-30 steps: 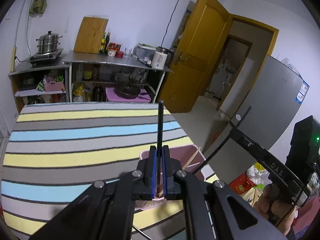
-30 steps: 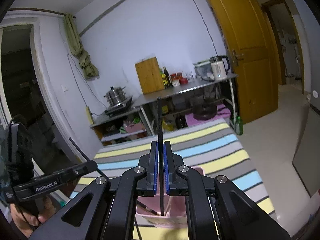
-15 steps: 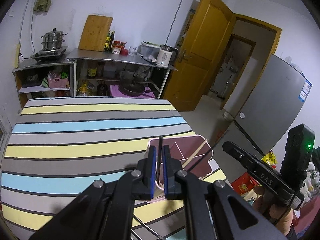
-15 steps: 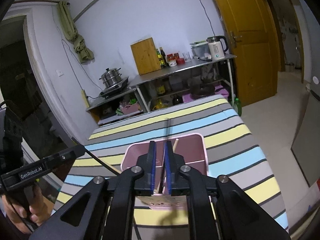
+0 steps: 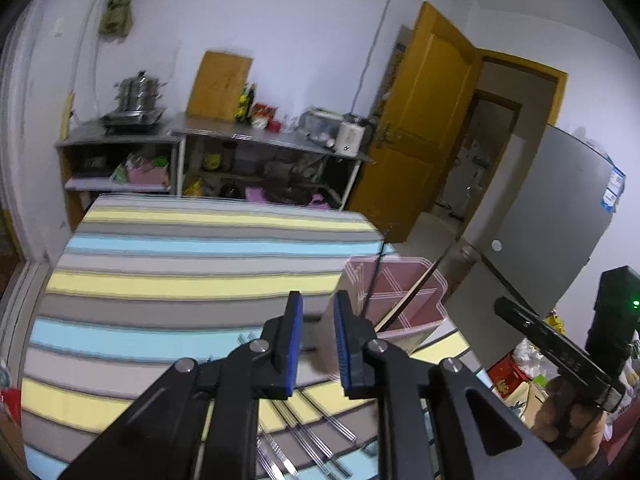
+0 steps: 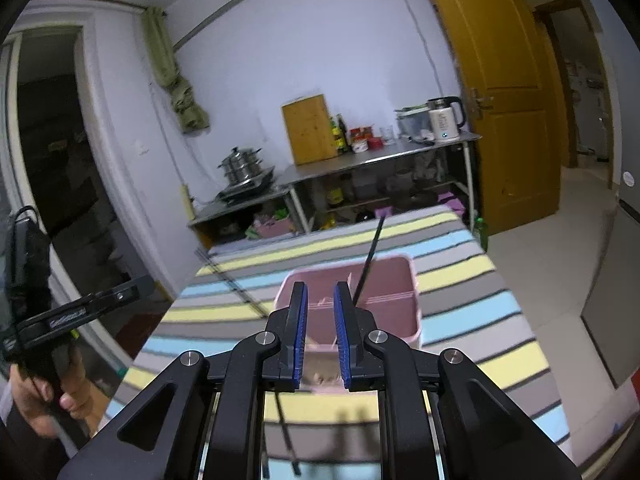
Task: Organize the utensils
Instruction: 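Bring both tools back down toward the remaining black chopsticks and metal sticks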
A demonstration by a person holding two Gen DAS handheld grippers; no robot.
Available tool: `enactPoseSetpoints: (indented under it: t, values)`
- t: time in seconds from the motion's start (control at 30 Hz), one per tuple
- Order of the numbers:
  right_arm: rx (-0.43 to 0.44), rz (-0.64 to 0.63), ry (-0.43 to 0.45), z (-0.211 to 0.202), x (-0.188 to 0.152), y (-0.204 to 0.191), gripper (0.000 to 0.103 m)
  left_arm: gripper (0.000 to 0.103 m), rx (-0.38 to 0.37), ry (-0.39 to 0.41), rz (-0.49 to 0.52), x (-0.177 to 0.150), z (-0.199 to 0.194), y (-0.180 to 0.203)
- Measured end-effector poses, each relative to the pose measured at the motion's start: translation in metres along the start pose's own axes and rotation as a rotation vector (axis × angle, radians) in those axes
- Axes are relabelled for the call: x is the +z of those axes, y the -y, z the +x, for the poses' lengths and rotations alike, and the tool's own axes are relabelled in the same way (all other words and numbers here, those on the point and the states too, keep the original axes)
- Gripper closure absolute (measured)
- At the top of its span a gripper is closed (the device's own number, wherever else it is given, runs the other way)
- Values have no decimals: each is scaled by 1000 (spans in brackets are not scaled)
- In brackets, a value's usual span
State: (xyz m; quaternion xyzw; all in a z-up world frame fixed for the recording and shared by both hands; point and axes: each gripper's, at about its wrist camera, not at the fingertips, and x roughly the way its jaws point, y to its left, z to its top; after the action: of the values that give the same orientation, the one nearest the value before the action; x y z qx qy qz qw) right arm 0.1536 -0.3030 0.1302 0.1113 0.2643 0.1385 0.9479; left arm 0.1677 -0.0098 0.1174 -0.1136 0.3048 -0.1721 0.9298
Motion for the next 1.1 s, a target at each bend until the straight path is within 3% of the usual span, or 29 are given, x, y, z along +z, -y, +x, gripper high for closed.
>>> enactPoseSetpoints:
  t: [0.27, 0.5, 0.73, 1.1]
  values:
    - [47, -34, -138, 23, -51, -14, 89, 86, 105, -179, -97, -67, 35, -45]
    - [59, -62, -245, 50, -85, -19, 89, 84, 143, -273, -155, -111, 67, -63]
    - [73, -79, -302, 70, -99, -22, 89, 83, 168, -297, -188, -121, 85, -75]
    - [76, -72, -318, 80, -100, -19, 89, 81, 209, -292, -165, -113, 102, -74]
